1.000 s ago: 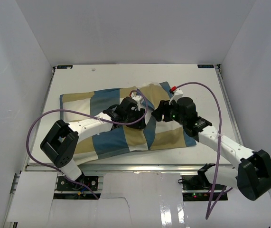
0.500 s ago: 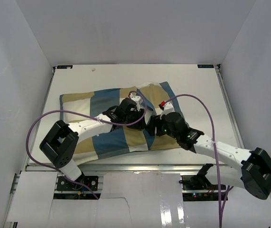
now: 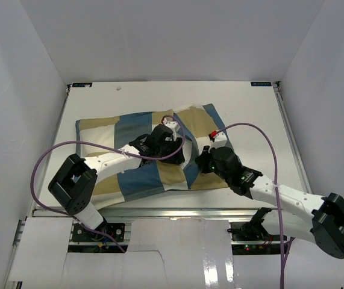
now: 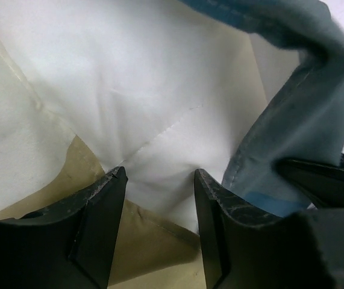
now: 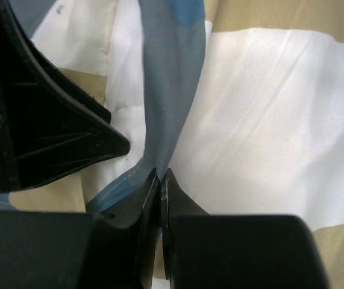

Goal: Remove the pillowcase from the pillow

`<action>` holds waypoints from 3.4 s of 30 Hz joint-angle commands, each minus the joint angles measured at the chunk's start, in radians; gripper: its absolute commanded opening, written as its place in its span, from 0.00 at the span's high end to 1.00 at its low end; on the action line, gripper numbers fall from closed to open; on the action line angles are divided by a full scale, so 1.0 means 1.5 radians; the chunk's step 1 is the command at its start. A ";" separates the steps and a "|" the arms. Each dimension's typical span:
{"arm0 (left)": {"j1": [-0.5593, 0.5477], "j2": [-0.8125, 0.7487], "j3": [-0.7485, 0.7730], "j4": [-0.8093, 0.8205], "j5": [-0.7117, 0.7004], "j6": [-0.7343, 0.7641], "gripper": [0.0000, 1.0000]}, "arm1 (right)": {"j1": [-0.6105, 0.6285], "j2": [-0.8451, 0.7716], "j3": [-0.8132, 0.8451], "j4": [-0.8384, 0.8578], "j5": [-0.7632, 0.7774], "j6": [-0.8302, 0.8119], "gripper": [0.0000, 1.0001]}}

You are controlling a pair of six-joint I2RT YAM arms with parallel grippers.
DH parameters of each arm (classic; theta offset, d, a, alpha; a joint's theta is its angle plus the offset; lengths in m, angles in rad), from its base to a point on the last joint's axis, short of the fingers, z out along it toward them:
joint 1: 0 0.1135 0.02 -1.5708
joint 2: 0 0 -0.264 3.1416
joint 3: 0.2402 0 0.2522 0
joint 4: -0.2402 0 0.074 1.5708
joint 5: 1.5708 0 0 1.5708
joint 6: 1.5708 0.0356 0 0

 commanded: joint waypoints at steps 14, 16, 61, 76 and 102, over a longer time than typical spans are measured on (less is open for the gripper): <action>-0.053 0.027 0.127 -0.068 -0.009 0.023 0.38 | 0.002 -0.149 -0.093 0.068 0.056 0.019 0.92; -0.064 0.046 0.130 -0.068 -0.012 0.021 0.38 | 0.001 -0.156 -0.100 0.073 0.059 0.024 0.92; 0.056 -0.181 0.057 -0.083 -0.194 -0.034 1.00 | -0.065 -0.201 -0.207 0.009 0.258 0.209 0.92; 0.053 -0.120 -0.012 0.066 0.015 -0.064 1.00 | 0.005 -0.168 -0.022 0.119 -0.069 -0.050 0.36; 0.047 -0.142 -0.033 0.043 -0.060 -0.065 1.00 | 0.062 0.185 0.180 -0.017 0.178 -0.036 0.85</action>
